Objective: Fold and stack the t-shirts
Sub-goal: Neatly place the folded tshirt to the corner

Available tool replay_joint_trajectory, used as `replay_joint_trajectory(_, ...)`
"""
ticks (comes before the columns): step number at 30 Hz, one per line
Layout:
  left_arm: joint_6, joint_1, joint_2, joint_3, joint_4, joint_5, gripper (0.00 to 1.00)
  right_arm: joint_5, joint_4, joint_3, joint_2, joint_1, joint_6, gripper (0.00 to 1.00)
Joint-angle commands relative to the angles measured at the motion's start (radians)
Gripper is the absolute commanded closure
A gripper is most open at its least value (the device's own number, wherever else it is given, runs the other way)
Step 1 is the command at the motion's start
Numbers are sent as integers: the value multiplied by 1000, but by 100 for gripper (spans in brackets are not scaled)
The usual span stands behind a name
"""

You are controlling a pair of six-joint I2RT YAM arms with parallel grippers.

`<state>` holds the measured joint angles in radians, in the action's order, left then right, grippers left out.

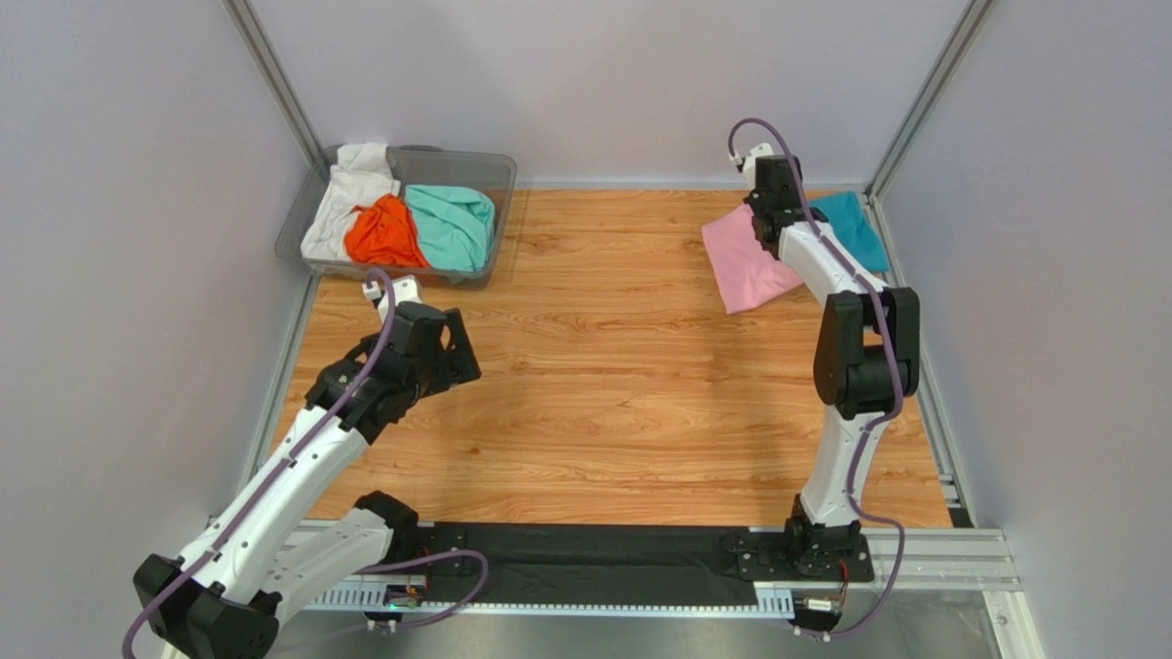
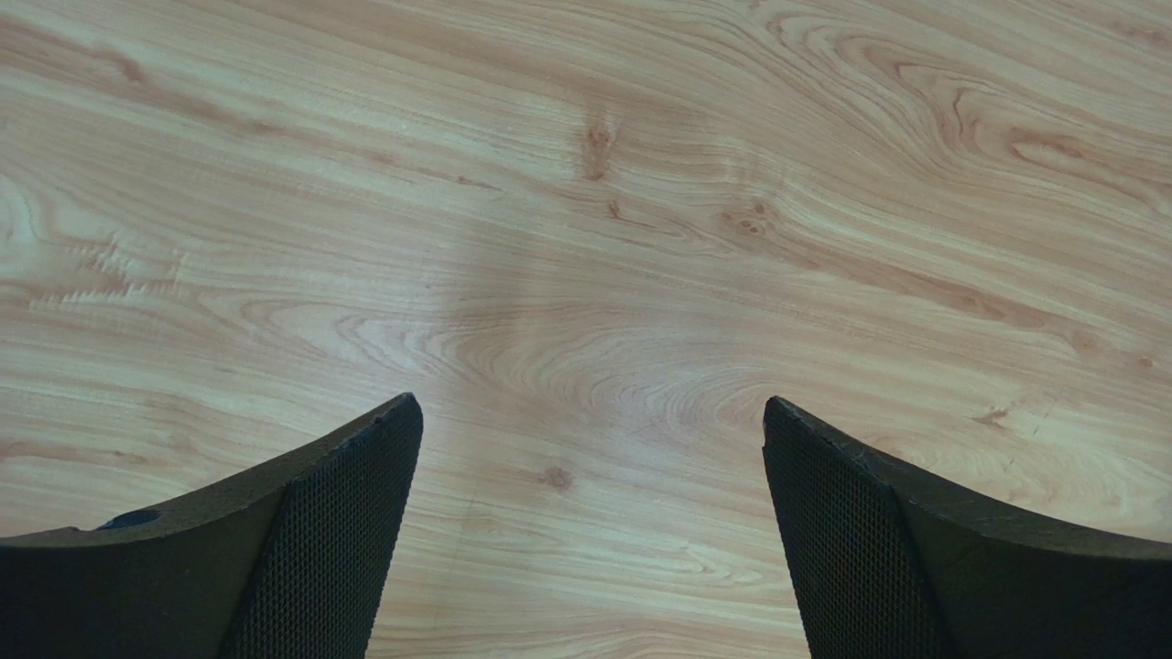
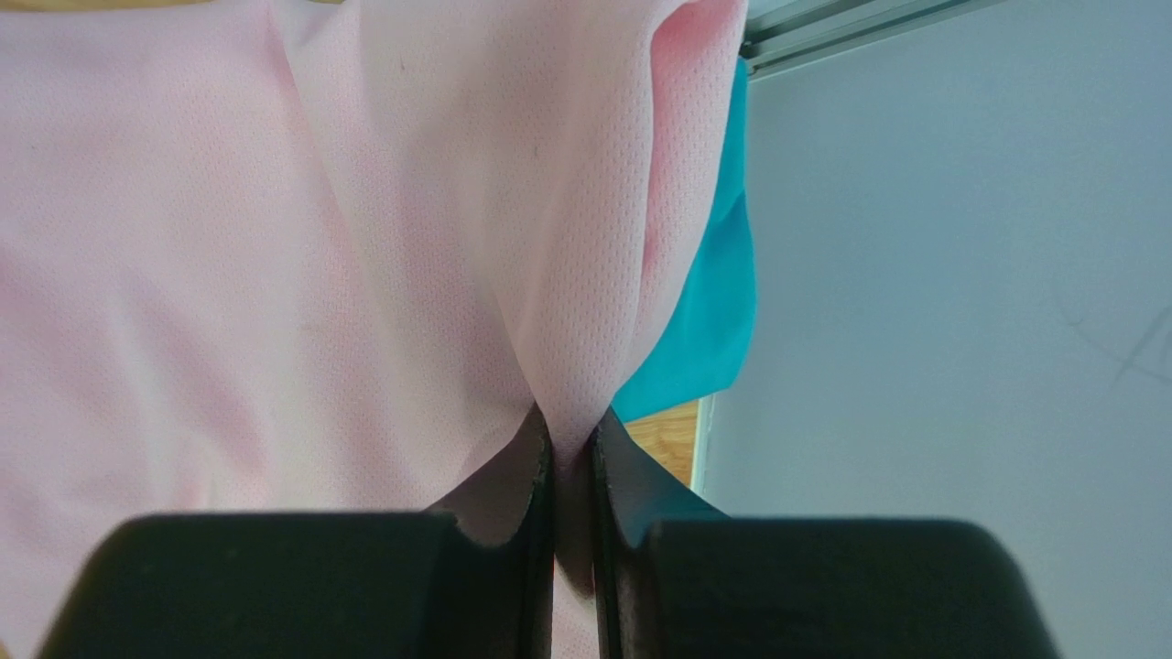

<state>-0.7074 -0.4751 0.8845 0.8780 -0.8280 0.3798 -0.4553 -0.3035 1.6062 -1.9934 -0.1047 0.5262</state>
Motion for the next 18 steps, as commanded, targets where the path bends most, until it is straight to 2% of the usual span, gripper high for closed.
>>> replay_joint_trajectory(1, -14, 6, 1, 22, -19, 36, 0, -42, 75, 66, 21, -1, 83, 100)
replay_joint_trajectory(18, -23, 9, 2, 27, -23, 45, 0, -118, -28, 231, 76, 17, 40, 100)
